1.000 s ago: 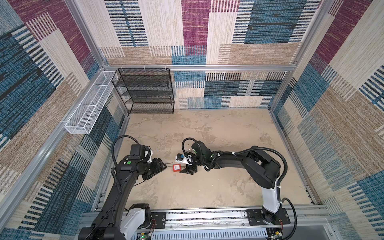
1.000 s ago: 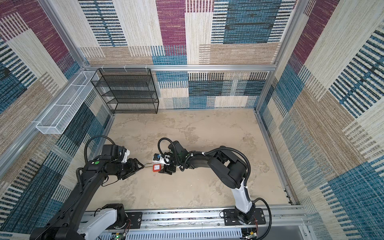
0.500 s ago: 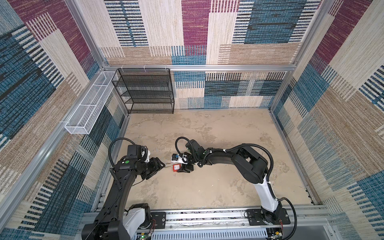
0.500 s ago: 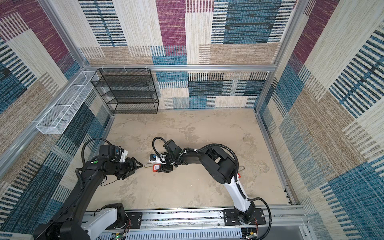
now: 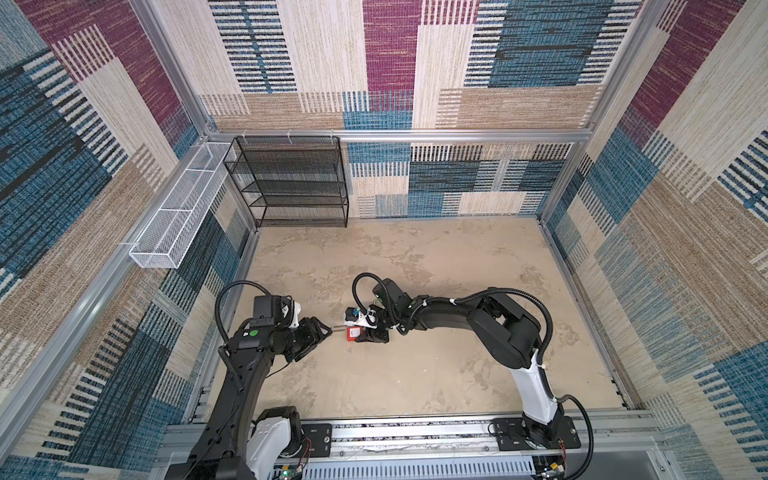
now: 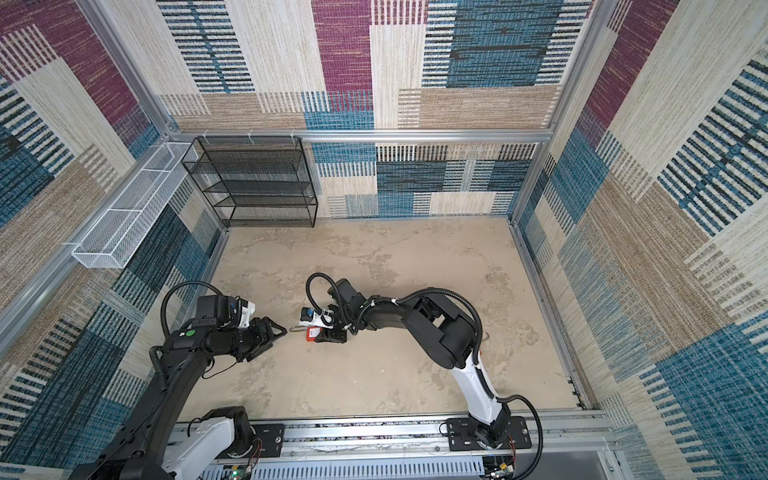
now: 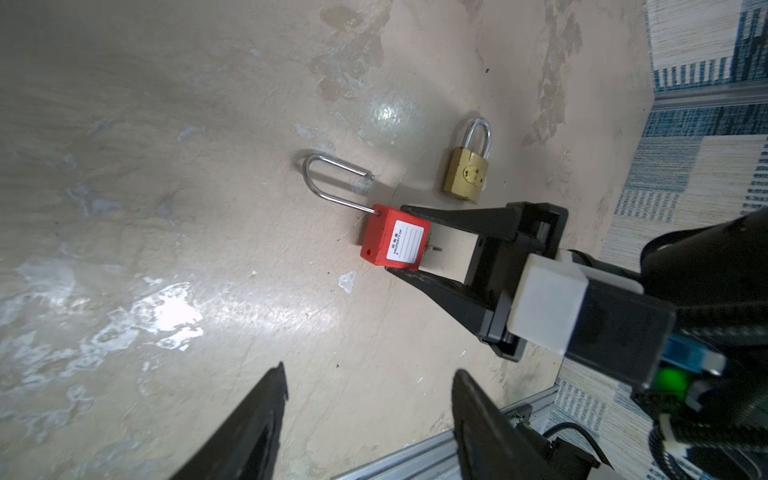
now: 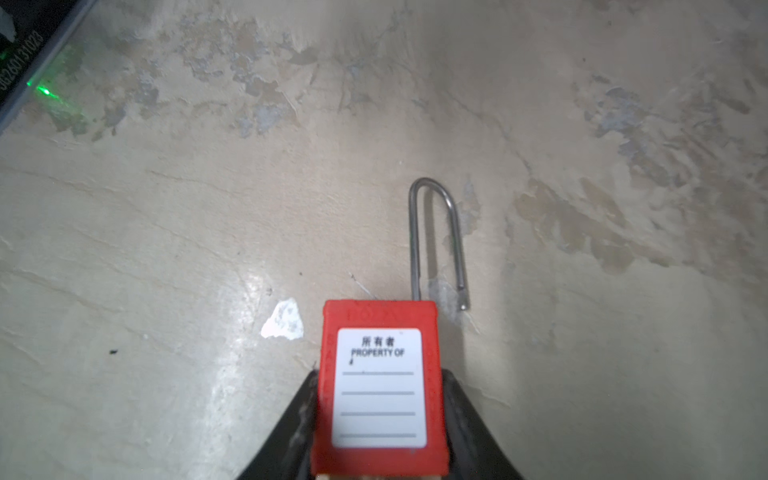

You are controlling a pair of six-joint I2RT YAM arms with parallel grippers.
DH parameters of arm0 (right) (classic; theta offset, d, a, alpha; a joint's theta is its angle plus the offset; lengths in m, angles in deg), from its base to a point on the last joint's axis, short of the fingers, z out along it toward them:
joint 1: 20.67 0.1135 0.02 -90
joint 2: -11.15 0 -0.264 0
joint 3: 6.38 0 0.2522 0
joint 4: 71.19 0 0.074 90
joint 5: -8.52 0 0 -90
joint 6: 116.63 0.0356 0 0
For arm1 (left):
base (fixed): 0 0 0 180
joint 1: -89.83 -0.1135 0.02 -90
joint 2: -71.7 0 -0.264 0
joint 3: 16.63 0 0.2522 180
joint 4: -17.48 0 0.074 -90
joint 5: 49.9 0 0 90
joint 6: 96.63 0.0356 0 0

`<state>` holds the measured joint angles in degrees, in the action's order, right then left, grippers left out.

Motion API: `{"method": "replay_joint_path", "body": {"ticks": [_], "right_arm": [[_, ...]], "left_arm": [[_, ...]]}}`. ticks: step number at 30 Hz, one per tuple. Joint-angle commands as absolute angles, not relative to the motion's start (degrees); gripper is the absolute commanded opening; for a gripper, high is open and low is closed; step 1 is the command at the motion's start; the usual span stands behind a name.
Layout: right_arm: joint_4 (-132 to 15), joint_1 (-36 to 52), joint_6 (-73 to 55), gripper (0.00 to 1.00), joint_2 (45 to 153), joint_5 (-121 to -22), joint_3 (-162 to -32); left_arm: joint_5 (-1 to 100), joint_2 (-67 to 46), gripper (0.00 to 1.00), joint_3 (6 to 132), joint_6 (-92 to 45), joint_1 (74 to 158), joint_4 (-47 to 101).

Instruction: Lock with the key

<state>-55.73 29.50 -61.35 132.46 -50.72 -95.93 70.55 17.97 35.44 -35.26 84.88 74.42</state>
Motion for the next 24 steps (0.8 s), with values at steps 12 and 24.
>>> {"method": "replay_joint_path", "body": {"ticks": [12,24], "right_arm": [[-57.4,28.3,-49.4,0.33,122.1,-47.2,-94.5],[-56.4,28.2,-46.5,0.32,117.5,-43.2,-96.2]], "left_arm": [[83.2,25.4,0.65,30.7,-47.2,85.0,60.3],[88.3,27.0,0.63,28.9,-54.5,86.0,48.6]]}}
